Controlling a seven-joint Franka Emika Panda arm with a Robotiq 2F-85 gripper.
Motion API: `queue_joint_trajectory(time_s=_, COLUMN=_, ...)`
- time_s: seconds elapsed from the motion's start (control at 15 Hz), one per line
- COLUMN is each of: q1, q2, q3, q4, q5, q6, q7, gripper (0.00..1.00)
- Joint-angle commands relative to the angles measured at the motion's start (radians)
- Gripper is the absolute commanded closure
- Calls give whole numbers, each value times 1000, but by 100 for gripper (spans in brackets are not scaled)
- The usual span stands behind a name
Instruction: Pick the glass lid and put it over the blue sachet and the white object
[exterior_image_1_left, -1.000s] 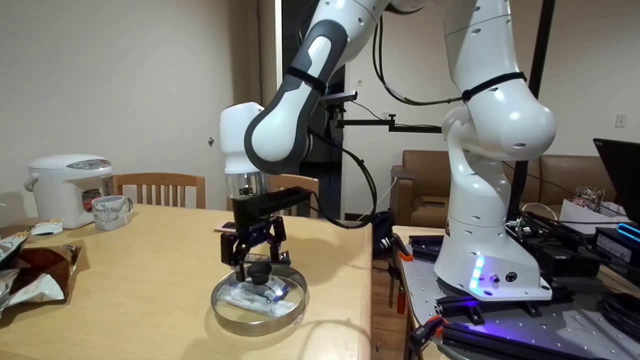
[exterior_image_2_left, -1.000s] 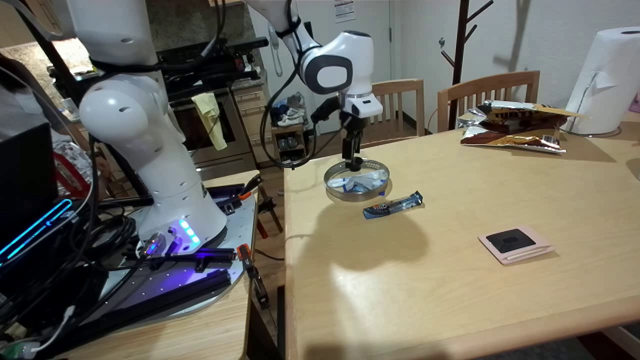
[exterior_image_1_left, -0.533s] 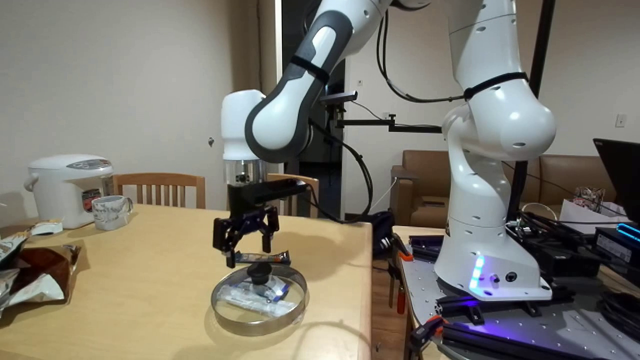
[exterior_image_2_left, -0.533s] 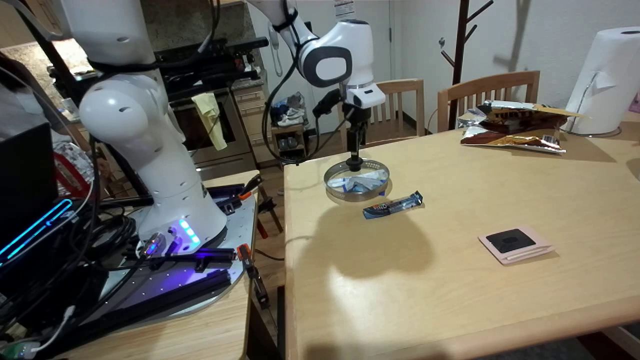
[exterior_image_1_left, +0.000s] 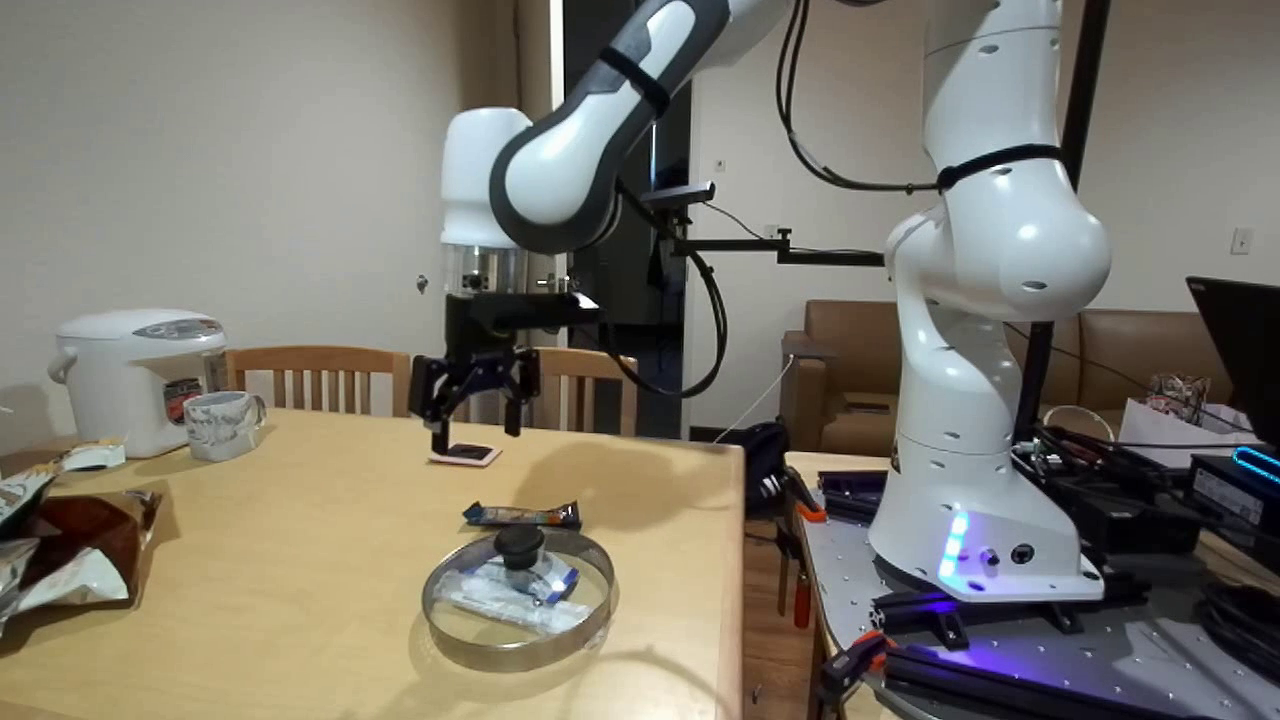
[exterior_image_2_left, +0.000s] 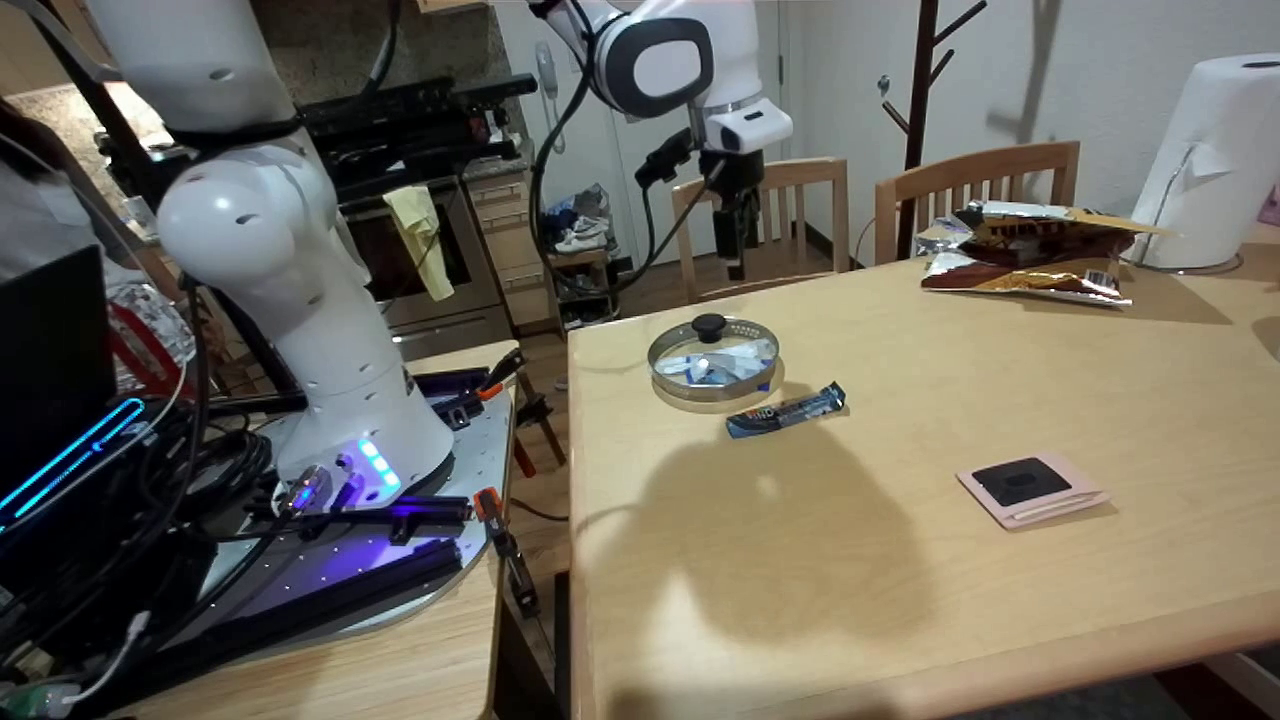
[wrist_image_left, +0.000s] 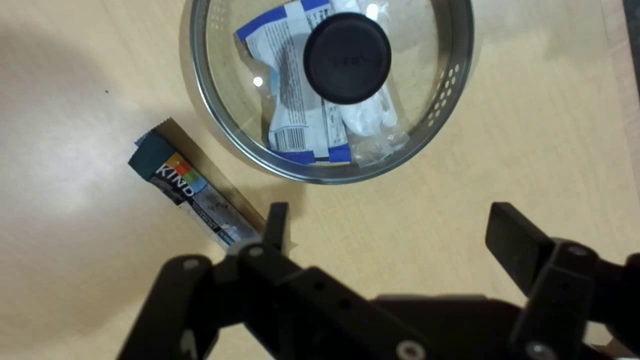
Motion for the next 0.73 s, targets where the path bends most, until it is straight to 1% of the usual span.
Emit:
queue_joint_trajectory(time_s=0.0, q1=-33, q2=-56, q3=10, q4=14, q5=-59, q6=-93, q7=53, gripper=0)
queue_joint_trajectory(time_s=0.07, q1=-39, q2=-62, q3=13, q4=24, q5=-65, q6=-119, q7=62, gripper=0)
queue_joint_trajectory(time_s=0.13, q1=-45, q2=-68, q3=19, q4=31, q5=-39, q6=-136, q7=30, gripper=0)
queue_joint_trajectory(time_s=0.2, q1=-47, q2=-46, q3=23, q4=24, q5=-37, q6=-94, q7=22, gripper=0)
queue_joint_trajectory(time_s=0.33, q1=-52, q2=-55, q3=26, q4=31, q5=-36, q6=-112, q7=22, gripper=0)
queue_joint_trajectory(time_s=0.67, q1=-53, q2=-57, q3=27, q4=31, q5=-36, q6=-115, q7=22, gripper=0)
